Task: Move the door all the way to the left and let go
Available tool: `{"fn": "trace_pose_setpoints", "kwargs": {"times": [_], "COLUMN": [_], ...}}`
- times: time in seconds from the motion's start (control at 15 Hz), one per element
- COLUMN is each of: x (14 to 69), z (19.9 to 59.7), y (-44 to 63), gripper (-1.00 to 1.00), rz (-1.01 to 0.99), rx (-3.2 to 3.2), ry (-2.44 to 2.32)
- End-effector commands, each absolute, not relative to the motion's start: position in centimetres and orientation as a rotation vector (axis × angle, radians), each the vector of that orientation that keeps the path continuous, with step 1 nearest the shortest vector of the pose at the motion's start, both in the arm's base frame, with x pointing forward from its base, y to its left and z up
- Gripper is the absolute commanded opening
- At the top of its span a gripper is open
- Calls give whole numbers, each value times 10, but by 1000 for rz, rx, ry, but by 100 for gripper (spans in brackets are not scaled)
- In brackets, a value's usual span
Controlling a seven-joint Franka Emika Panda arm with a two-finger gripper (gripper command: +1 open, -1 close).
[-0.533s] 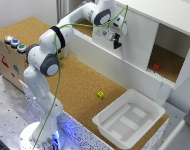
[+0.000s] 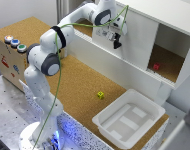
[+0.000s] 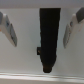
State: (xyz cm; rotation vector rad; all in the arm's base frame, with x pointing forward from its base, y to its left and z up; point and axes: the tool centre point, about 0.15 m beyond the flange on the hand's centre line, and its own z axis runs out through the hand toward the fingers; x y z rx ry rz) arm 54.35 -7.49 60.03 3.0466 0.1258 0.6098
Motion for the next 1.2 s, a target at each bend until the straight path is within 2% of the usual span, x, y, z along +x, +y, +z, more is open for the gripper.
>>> {"fn": "trace_pose_setpoints", "kwargs": {"times": [0.0,1.13], "x": [552,565], "z": [600,583], "y": [-85,-53], "gripper": [-100,-100], "rz": [531,420], "rx": [3066,3069], "ry": [93,93]}}
